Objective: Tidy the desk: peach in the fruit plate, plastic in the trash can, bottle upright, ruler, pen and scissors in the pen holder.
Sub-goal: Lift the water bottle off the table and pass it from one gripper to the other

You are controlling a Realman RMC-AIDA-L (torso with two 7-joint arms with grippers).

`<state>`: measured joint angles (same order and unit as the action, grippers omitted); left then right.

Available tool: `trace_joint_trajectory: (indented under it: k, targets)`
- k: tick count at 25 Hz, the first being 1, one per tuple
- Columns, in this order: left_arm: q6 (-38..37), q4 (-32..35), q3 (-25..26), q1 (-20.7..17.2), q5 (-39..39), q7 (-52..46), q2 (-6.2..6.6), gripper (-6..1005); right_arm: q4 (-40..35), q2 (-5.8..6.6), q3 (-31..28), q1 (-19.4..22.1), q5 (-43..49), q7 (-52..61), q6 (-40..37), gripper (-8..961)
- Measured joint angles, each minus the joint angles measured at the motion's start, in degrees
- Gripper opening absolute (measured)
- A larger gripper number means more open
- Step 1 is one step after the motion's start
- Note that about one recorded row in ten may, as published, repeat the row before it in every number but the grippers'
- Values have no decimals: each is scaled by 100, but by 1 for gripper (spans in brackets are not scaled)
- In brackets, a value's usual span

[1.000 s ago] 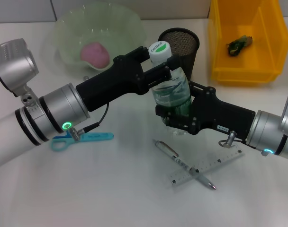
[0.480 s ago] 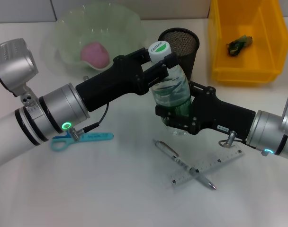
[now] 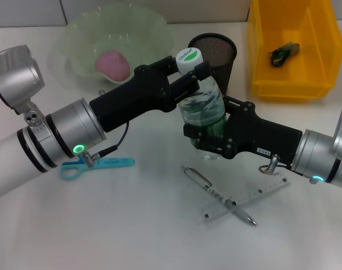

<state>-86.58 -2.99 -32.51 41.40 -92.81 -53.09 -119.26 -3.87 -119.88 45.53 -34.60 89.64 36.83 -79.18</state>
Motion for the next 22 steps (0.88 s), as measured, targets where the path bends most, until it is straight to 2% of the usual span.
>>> trace_joint_trajectory:
  k: [22]
  targets:
    - [-35,51,-1,-1,-4,-33,9,441,-115,7,-1,33,-33,0,-53,832]
